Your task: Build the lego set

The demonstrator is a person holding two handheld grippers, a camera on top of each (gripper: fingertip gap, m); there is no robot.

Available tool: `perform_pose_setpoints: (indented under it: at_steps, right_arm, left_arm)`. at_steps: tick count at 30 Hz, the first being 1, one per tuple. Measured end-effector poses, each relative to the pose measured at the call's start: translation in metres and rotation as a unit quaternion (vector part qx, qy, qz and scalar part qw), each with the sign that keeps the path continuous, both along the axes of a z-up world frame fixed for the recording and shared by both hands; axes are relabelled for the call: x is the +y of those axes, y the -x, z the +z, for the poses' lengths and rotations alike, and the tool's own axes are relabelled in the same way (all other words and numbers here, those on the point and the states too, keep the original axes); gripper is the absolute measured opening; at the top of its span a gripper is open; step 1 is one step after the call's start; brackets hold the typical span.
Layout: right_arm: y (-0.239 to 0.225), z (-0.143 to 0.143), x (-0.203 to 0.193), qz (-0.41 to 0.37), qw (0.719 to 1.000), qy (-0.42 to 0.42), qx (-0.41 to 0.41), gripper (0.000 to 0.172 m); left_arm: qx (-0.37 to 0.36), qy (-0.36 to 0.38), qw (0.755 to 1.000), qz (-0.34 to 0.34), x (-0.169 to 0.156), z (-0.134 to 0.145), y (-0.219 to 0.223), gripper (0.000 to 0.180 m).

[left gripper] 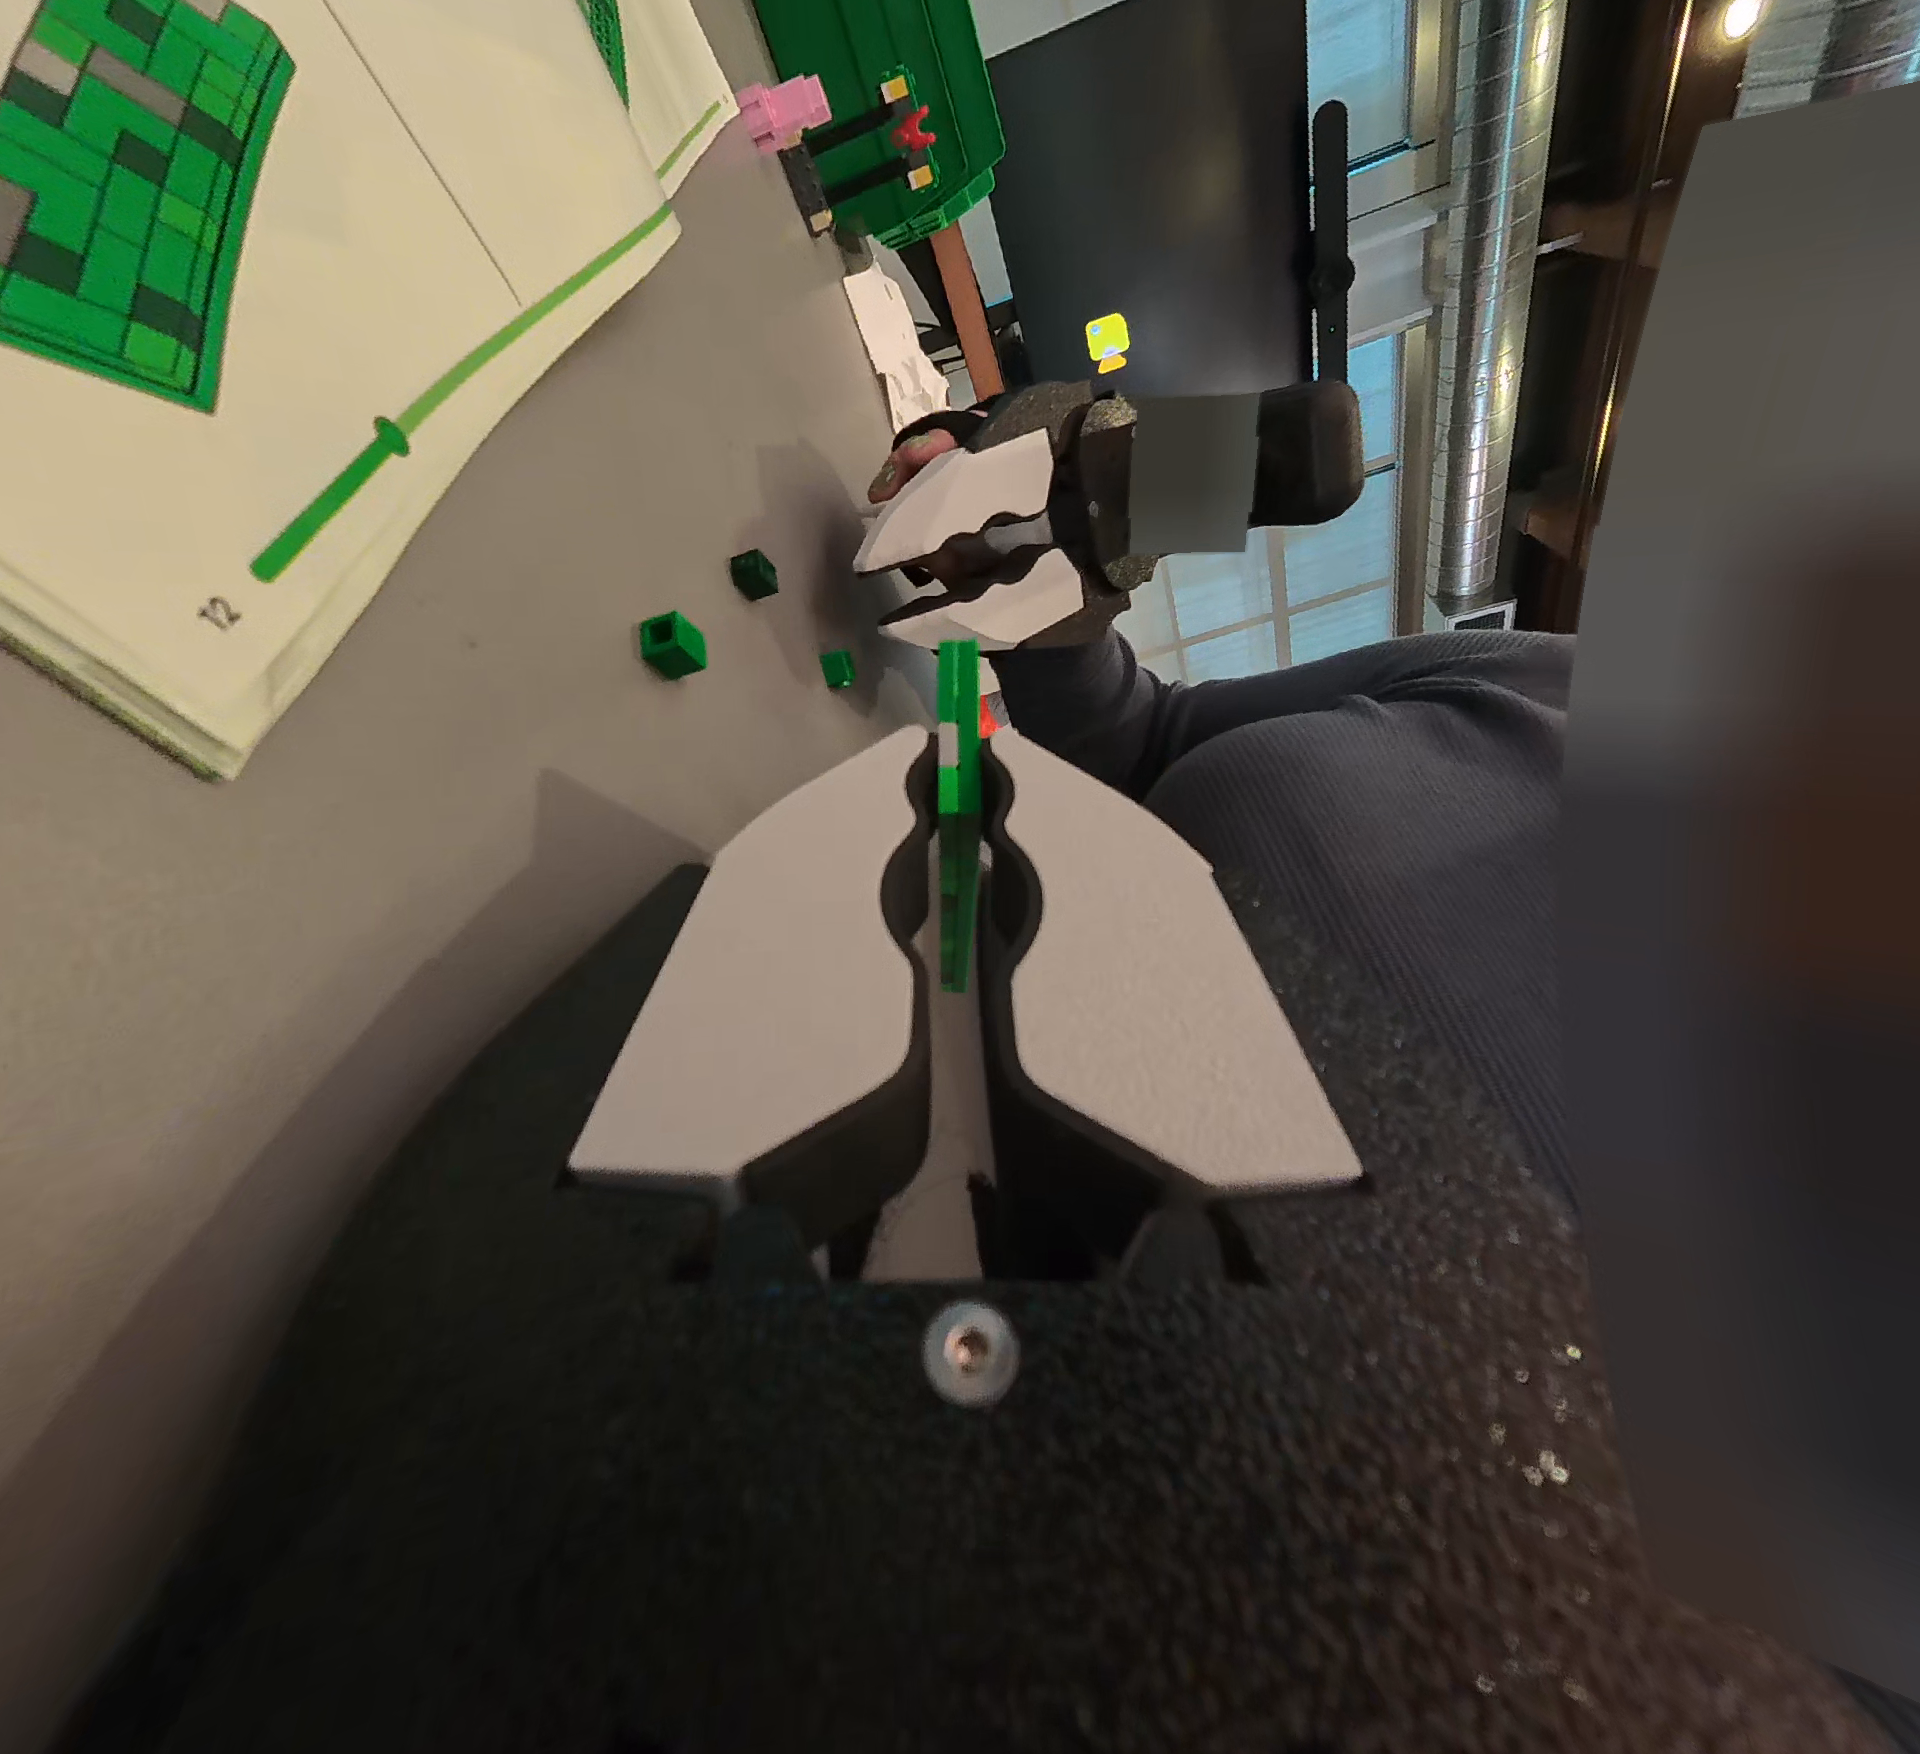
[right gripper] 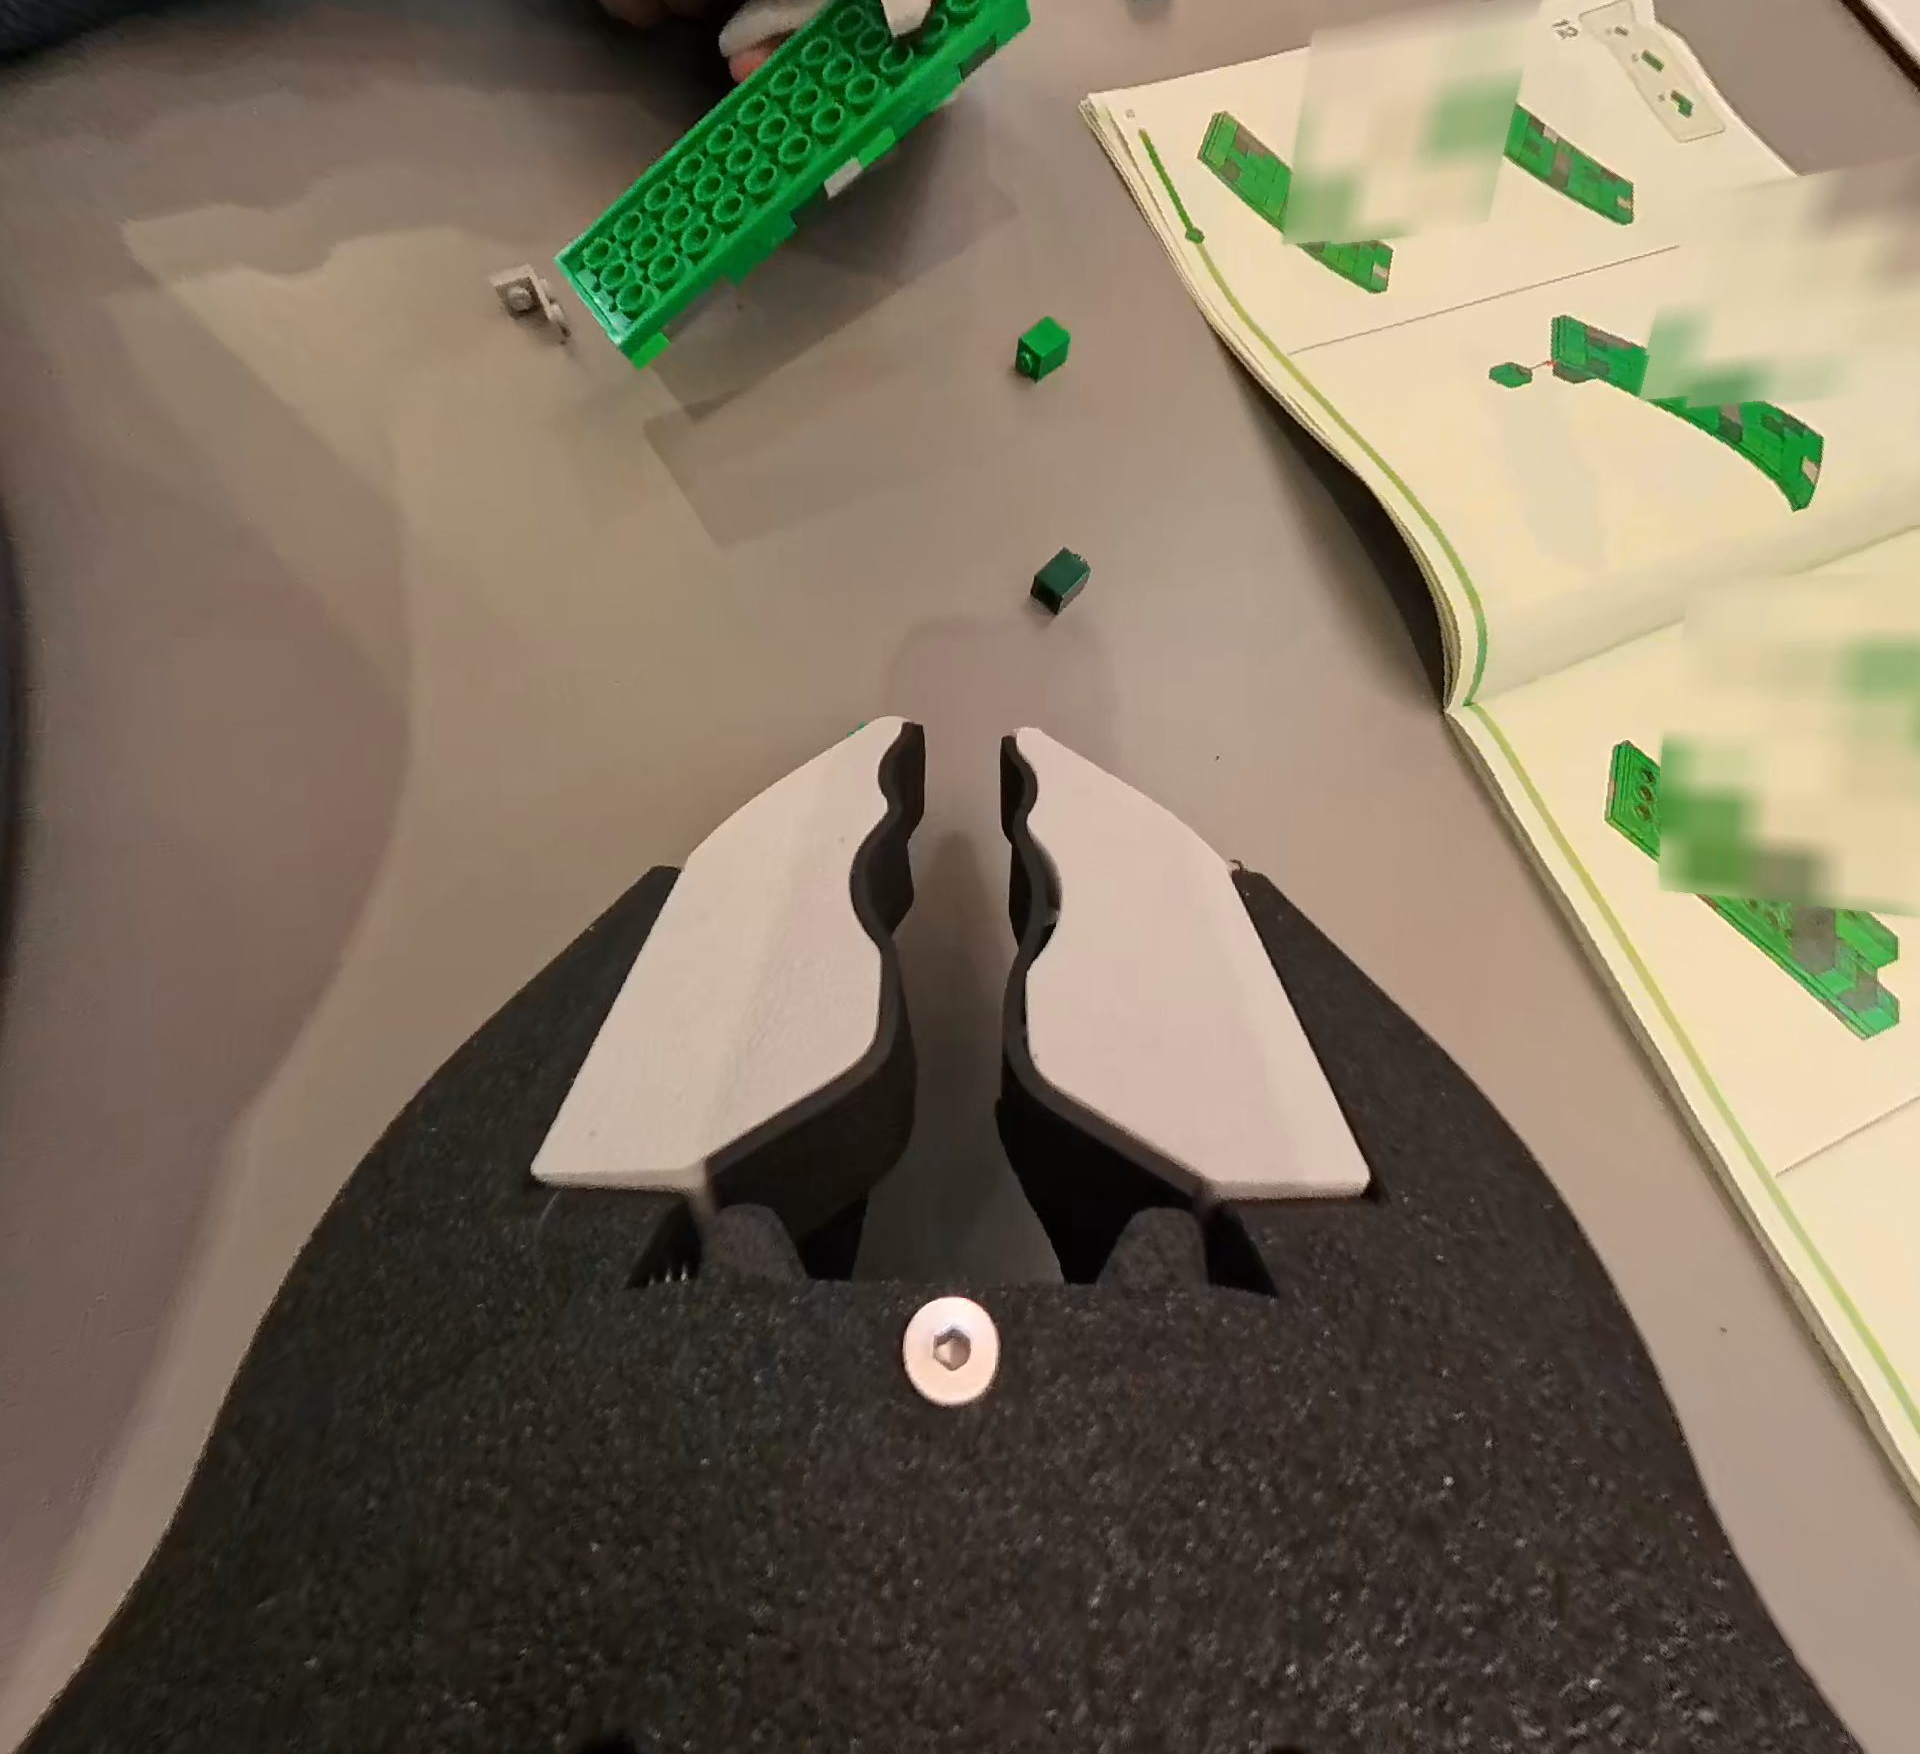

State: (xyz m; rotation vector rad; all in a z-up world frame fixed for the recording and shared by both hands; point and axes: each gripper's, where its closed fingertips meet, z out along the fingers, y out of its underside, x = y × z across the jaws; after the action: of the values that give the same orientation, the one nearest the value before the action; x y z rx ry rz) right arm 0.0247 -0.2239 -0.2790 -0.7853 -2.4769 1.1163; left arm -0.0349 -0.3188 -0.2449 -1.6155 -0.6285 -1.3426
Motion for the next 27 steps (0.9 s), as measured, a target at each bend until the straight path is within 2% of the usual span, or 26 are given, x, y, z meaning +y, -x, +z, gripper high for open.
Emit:
perform_pose_setpoints:
  at_steps: [20, 22, 27]
  right_arm:
    - [0.012, 0.004, -0.009, 0.009, 0.999, -0.024, 0.03, 0.014]
    - [0.007, 0.003, -0.004, 0.027, 0.998, -0.036, 0.033, 0.014]
    - [-0.018, -0.002, 0.002, 0.13, 0.991, -0.037, 0.026, 0.015]
  left_arm:
    - [-0.001, -0.001, 1.0, 0.01, 0.0, 0.0, 0.003, 0.006]
    - [-0.001, 0.003, 1.0, 0.017, 0.001, -0.001, 0.005, 0.006]
    - [0.002, 0.013, 1.0, 0.009, 0.001, -0.004, 0.002, 0.006]
